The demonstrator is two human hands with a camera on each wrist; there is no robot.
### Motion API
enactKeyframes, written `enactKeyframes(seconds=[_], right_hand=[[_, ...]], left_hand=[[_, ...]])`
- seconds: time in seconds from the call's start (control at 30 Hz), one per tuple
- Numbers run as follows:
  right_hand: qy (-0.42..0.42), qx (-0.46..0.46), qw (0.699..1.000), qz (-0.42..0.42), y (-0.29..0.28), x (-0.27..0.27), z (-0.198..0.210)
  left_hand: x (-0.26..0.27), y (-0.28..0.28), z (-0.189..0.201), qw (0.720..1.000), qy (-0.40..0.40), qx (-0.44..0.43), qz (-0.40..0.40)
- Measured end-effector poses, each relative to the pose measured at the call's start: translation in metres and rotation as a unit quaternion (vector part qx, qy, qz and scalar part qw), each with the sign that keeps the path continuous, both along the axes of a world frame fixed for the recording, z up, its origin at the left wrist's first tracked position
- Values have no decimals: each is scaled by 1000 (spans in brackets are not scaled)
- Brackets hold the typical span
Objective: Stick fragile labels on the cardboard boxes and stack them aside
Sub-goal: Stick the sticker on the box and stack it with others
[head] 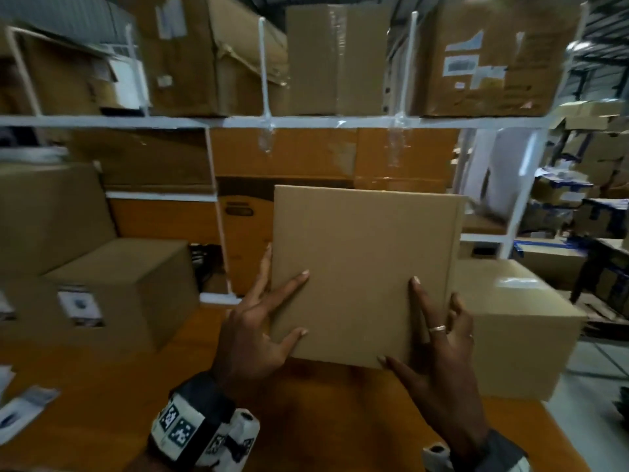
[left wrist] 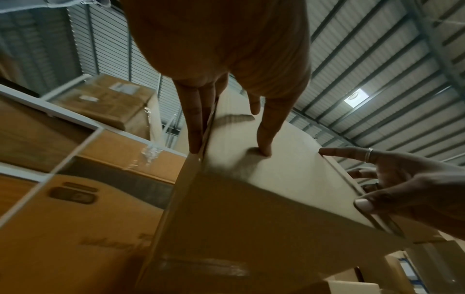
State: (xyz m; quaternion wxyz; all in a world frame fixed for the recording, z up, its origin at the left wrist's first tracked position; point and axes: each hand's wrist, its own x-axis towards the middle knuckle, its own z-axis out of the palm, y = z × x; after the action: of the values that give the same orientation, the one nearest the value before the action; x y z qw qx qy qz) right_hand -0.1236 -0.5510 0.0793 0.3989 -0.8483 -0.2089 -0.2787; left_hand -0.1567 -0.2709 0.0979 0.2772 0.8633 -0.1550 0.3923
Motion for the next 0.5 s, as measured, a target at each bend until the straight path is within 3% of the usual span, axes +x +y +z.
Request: enactKeyframes(seconds=[0.37,0.5], right_hand=[[118,-102,984,82,163,-82,-53],[120,-132,978,106,206,-90,-72]], left_hand=[[-126,169,-63,985,143,-6,98],[-148,213,-78,978,179,3,104]])
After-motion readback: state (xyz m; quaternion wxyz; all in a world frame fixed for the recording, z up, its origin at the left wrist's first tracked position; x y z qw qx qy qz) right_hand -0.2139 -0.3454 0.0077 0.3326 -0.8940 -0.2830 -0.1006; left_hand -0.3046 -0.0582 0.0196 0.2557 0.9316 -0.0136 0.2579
